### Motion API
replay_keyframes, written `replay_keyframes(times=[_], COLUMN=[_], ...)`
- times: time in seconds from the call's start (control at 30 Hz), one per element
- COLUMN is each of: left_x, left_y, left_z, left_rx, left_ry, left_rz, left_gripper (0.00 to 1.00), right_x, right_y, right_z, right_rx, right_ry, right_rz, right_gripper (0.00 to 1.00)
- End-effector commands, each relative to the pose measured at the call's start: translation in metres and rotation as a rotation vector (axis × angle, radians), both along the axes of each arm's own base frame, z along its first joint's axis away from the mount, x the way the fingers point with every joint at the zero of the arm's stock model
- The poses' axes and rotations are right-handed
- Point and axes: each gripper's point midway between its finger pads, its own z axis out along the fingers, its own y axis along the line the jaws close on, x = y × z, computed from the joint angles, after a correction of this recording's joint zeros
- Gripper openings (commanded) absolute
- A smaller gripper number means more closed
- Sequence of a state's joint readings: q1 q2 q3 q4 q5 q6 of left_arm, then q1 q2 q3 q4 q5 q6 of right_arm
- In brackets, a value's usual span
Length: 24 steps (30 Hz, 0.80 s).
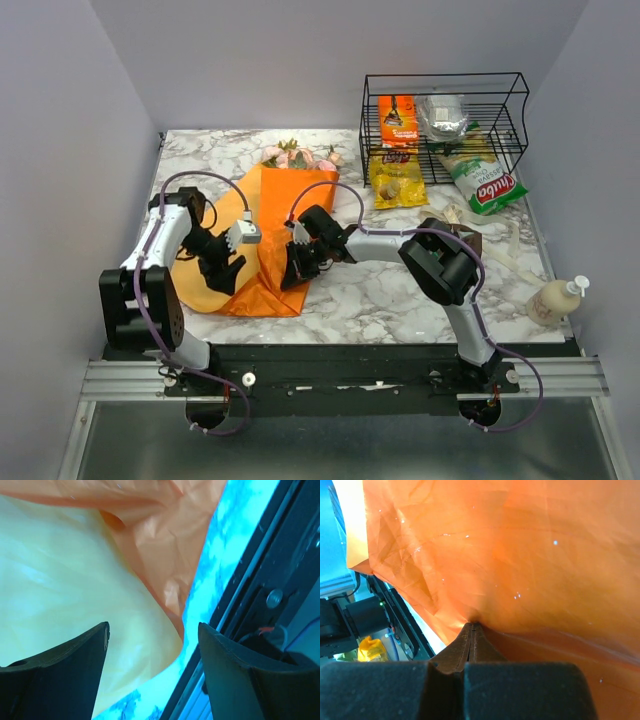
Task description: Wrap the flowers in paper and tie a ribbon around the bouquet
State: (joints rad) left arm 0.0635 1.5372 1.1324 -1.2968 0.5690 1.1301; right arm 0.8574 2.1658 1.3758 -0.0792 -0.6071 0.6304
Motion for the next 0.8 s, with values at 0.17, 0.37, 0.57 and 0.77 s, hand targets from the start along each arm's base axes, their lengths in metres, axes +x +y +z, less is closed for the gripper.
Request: replay_keyframes(times=[0.17,0.37,0.57,0.77], left_x=[-0.074,-0.051,-0.061,-0.06], left_y=[0.037,0.053,0.045,0.064], left_z=[-0.017,-0.048,-0.054,-0.057], left_rx=[0.213,0.332,0.284,0.369], left_ry=[0.048,-0.061,-0.024,-0.023], left_rz=[-0.179,-0.094,-0.111,-0.143], left_gripper=[0.85,0.73,0.29,0.0], right_x=[0.012,0.011,0.009,0.008], right_y=[-0.004,-0.006,-0.009,-0.017], right_z=[-0.02,-0.023,-0.025,-0.035], right_rx=[-0.069,-0.077,-0.089,-0.122], right_ry=[-0.041,-0.04,-0.049,-0.056], right_rz=[-0.013,-0.007,-0.004,-0.001], right_gripper=[0.01,0.01,0.0,0.01])
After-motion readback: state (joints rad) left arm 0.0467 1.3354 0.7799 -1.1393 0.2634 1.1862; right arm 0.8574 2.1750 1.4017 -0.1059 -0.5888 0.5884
